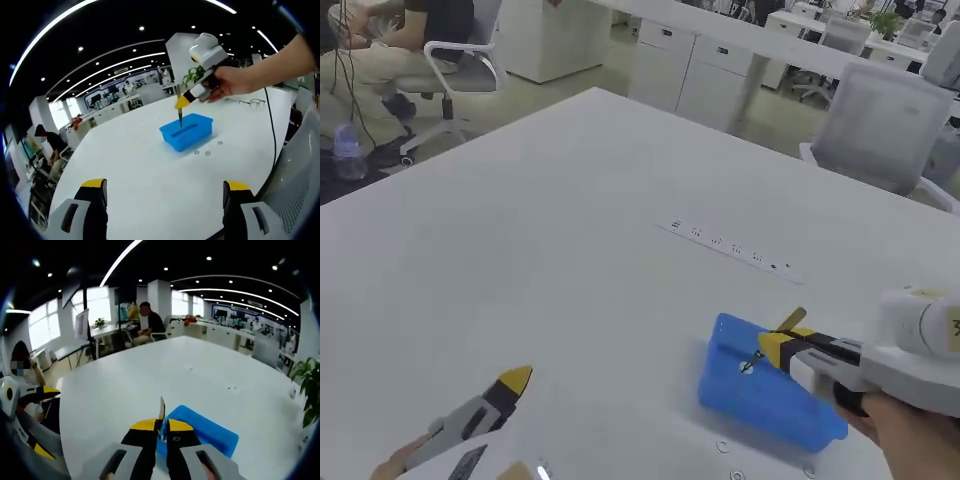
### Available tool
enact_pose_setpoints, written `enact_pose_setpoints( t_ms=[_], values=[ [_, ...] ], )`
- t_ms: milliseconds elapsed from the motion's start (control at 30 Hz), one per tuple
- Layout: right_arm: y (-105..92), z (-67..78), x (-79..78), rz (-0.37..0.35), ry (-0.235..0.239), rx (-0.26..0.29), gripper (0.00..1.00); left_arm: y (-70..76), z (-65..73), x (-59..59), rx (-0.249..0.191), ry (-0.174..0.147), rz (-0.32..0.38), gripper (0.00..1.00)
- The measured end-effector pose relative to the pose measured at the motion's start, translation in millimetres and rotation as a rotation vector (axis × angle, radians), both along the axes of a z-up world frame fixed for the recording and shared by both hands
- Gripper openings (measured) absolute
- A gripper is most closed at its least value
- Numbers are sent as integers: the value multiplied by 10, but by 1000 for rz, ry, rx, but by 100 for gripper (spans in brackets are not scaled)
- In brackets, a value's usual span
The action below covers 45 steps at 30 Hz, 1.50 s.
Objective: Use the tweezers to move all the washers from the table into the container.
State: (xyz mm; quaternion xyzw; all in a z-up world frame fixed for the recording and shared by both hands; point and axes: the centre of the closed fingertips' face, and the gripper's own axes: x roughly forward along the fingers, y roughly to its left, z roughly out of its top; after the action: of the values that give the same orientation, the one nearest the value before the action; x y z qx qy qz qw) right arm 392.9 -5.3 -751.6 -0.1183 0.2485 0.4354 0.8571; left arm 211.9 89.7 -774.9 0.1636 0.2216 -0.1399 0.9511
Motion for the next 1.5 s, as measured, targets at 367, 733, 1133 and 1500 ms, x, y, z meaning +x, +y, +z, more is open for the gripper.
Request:
enact_pose_setpoints(
  t_ms=[367, 733, 1133, 1500],
  values=[
    [35, -304, 148, -34, 42, -16, 2, 2, -48, -1, 36, 20, 4, 99],
    [33, -475, 243, -82, 76, -4, 2, -2, -55, -2, 35, 30, 5, 99],
    [38, -607, 217, -124, 115, 12, 3, -3, -65, 1, 32, 37, 5, 99],
    [28, -667, 180, -122, 115, -15, 3, 29, -110, 0, 30, 62, 25, 99]
  ],
)
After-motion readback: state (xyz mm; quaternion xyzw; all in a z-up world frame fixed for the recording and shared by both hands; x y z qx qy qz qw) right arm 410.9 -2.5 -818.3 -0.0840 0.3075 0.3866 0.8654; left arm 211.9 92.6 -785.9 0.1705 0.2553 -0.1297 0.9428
